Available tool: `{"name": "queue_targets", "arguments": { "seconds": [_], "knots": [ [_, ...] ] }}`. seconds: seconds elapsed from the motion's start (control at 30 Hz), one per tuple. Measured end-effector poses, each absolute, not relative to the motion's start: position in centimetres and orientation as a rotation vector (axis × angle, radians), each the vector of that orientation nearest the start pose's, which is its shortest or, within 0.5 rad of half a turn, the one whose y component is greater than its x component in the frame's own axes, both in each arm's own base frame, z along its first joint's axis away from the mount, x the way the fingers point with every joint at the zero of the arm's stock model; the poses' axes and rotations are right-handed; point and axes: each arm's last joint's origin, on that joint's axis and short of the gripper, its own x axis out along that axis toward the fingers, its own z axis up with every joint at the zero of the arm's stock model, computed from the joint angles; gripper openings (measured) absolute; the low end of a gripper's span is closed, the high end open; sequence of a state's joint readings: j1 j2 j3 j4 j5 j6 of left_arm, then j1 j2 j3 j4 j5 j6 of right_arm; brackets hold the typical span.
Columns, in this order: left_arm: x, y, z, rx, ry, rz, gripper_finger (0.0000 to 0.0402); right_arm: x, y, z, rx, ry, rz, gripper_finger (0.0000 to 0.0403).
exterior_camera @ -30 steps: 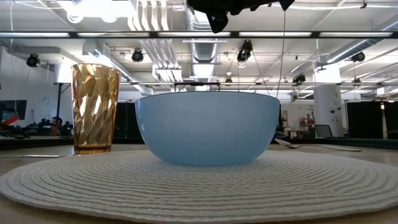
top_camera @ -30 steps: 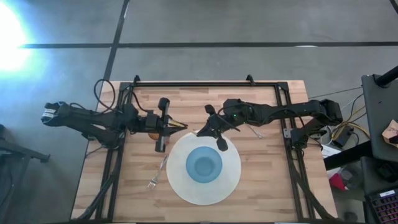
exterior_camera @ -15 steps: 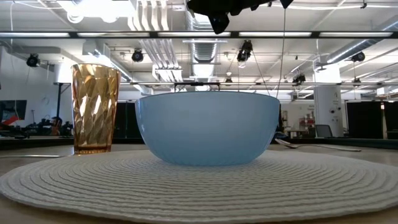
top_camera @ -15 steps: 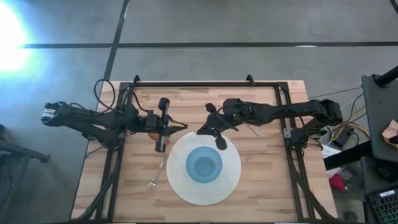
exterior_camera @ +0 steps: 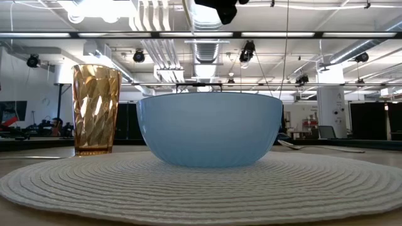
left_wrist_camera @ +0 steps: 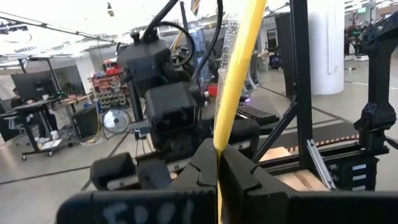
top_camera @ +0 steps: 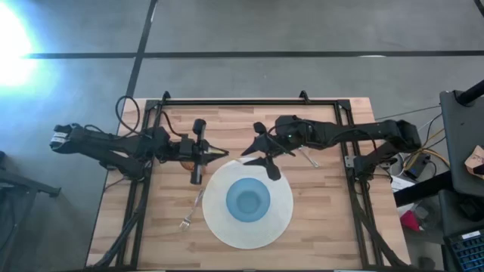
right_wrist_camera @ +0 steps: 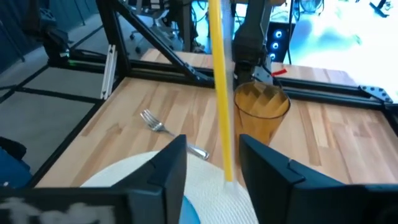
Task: Pick & Place Utensil
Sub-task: Put the yellow straw into the cup
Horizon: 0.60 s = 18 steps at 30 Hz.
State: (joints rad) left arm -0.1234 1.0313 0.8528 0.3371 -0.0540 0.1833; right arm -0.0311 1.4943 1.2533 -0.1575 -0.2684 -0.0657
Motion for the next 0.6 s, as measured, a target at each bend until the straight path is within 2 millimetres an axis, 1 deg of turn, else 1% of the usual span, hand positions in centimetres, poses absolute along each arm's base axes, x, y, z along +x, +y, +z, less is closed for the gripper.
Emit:
{"name": "queue_targets", "arguments": {
  "seconds": [0.1, 0.17, 0.3, 0.47, 0.6],
  "knots": [
    [22.7, -2.6, 36.2, 0.169, -0.156, -0.052, 0.0000, 33.3, -0.3, 33.4, -0.031, 0.433, 0.256, 0.0163],
    [22.3, -2.5, 36.5, 0.163, -0.137, -0.019, 0.0000, 32.7, -0.2, 34.0, -0.035, 0.457, 0.258, 0.0169],
    [21.2, -2.2, 38.2, 0.129, -0.115, 0.022, 0.0000, 31.1, -0.2, 35.1, -0.040, 0.487, 0.262, 0.0175],
    [19.8, -2.0, 40.3, 0.089, -0.095, 0.034, 0.0000, 29.0, -0.1, 36.3, -0.075, 0.495, 0.271, 0.0171],
    [18.8, -1.7, 41.1, 0.089, -0.071, 0.086, 0.0000, 27.3, -0.2, 37.5, -0.091, 0.472, 0.256, 0.0163]
  ]
}}
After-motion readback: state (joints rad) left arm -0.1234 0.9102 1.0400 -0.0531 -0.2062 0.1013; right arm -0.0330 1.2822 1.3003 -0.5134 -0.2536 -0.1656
